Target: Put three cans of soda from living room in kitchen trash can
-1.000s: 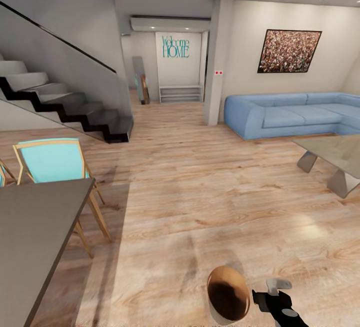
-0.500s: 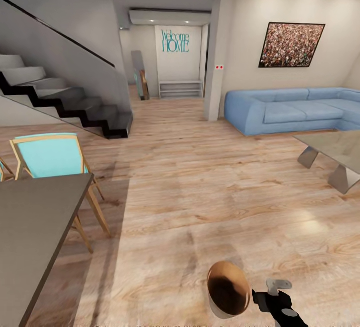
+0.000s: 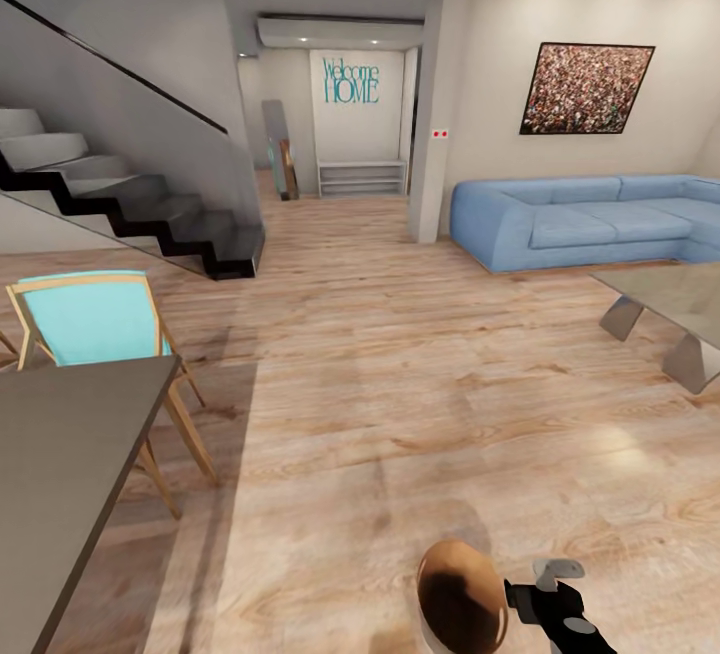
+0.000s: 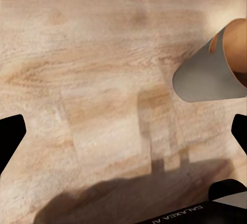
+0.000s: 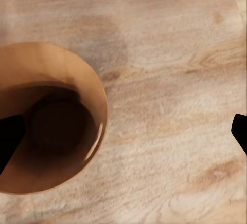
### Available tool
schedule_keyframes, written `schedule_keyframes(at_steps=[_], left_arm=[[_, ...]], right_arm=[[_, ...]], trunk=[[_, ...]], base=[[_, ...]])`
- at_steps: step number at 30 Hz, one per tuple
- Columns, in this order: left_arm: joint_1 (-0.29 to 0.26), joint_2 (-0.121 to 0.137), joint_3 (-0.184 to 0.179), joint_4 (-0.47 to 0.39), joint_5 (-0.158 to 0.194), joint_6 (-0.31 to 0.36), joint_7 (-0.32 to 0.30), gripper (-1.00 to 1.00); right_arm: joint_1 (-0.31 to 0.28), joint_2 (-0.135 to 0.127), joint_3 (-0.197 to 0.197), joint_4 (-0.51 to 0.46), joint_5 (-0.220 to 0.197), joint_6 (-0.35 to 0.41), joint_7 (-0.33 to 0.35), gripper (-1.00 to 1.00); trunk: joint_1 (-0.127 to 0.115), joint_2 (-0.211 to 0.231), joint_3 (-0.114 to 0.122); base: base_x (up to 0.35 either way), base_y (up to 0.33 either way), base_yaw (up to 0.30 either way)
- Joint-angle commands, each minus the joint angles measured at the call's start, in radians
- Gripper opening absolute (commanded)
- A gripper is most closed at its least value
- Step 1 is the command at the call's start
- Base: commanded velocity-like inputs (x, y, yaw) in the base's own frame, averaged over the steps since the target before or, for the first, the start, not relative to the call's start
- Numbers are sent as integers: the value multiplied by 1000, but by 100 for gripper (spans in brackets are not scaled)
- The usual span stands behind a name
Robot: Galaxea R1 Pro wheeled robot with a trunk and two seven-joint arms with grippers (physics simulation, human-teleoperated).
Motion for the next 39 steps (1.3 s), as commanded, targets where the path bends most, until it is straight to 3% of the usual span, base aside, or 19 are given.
schedule_keyframes(at_steps=[1,14,39], left_arm=[[0,0,0,0,0,0,0,100],[0,0,1,-1,0,0,0,100],[0,0,1,0,0,-2,0,100]], right_arm=[[0,0,0,0,0,0,0,100],[0,0,0,0,0,1,0,100],[0,0,1,0,0,0,0,100]], trunk=[[0,0,0],[0,0,-1],[96,-175,-113]], base=[[77,0,0],[17,0,0],[0,0,0]])
